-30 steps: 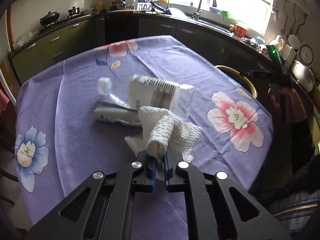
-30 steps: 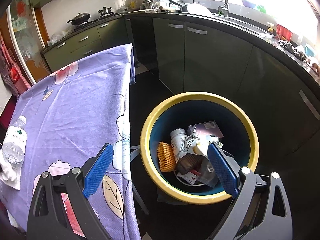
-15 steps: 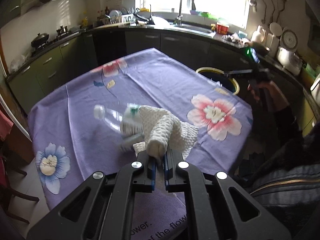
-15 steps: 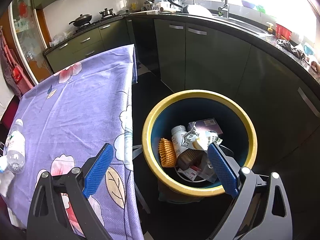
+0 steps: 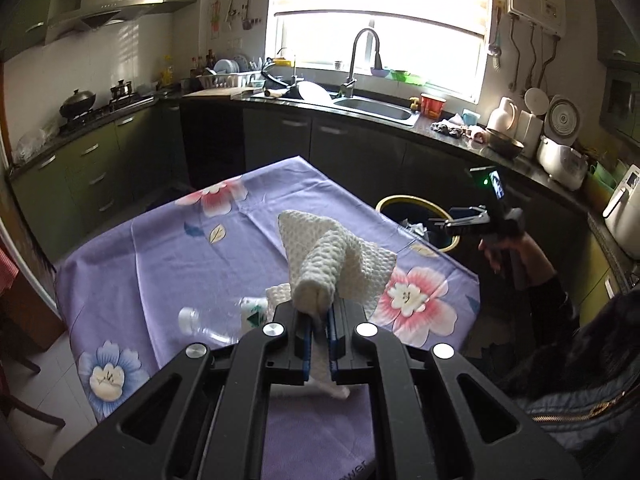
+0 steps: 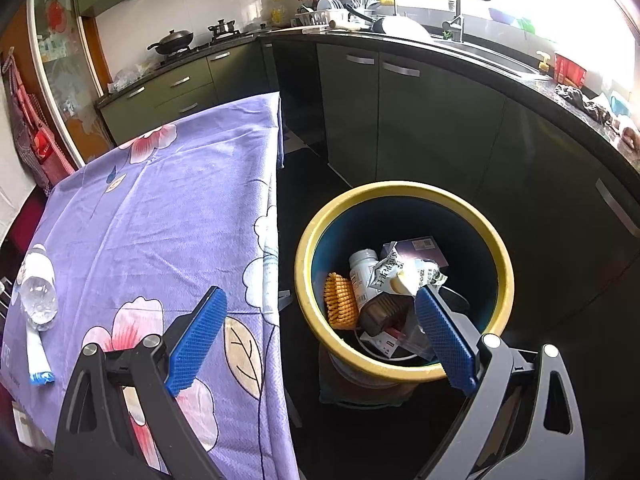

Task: Collect trash
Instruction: 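Carry the white cloth over the bin and open the left gripper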

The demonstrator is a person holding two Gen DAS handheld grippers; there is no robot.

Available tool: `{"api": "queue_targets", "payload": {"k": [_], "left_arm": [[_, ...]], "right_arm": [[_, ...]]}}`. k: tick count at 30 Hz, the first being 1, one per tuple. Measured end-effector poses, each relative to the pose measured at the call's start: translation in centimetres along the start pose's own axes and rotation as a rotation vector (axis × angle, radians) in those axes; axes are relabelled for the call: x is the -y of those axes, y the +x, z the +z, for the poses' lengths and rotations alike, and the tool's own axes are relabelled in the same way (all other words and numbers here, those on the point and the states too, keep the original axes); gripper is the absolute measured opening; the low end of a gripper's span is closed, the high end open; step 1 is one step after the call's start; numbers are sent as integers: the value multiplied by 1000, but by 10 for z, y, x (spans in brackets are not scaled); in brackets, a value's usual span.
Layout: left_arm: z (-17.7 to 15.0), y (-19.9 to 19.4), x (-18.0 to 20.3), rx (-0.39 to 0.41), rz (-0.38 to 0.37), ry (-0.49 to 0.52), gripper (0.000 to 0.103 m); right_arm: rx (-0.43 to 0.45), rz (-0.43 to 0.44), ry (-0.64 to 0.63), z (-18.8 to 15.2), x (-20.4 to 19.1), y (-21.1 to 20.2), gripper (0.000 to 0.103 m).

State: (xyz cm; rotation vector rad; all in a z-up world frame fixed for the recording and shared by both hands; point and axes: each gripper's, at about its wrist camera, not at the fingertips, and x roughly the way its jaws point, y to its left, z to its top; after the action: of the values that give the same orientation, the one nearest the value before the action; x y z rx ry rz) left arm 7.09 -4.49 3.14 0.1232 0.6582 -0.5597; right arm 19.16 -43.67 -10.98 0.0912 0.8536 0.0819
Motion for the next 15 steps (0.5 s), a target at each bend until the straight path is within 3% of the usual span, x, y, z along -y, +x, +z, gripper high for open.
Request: {"api": "queue_targets", "payload": {"k": [7, 15], "left_arm": [[32, 28, 13, -2, -84, 74, 6], [86, 111, 50, -47, -280, 188, 6]], "right_arm": [[14, -5, 18, -4, 6, -8, 94], [41, -59, 78, -17, 36, -32, 94]]}}
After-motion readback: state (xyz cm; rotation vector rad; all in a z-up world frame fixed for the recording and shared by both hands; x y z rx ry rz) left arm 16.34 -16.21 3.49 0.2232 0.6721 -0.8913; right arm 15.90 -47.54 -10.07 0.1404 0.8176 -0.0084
